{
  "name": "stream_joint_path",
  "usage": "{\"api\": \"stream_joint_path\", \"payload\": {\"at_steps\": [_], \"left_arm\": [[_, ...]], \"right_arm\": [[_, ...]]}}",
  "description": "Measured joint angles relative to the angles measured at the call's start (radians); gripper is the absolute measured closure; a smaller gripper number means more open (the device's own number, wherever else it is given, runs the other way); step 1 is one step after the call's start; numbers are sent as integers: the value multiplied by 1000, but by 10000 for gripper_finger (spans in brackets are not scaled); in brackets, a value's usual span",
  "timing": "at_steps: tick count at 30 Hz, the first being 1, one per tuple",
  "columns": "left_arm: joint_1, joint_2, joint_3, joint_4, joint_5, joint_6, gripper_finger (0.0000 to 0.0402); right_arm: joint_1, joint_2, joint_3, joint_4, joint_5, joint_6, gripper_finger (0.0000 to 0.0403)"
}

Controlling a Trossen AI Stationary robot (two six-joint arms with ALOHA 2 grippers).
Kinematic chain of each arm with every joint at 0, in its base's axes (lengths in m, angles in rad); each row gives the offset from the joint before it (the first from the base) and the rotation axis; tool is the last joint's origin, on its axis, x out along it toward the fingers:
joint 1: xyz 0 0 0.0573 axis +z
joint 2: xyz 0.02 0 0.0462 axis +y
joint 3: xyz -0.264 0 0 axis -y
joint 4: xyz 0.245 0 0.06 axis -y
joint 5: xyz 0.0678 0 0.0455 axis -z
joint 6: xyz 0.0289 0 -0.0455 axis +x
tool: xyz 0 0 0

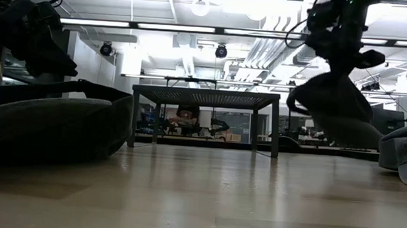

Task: Pick & Place hat
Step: Put the right black cap on the shelf

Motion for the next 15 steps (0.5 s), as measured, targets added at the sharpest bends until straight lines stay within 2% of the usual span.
{"api": "stream_joint_path", "payload": {"at_steps": [8, 15], "left_arm": [[0, 0, 0, 0, 0, 0, 257], [0, 0, 0, 0, 0, 0, 257]], "right_arm": [[54, -24, 182, -86, -12, -17, 386], [150, 58, 395, -121, -73, 71, 386]]}}
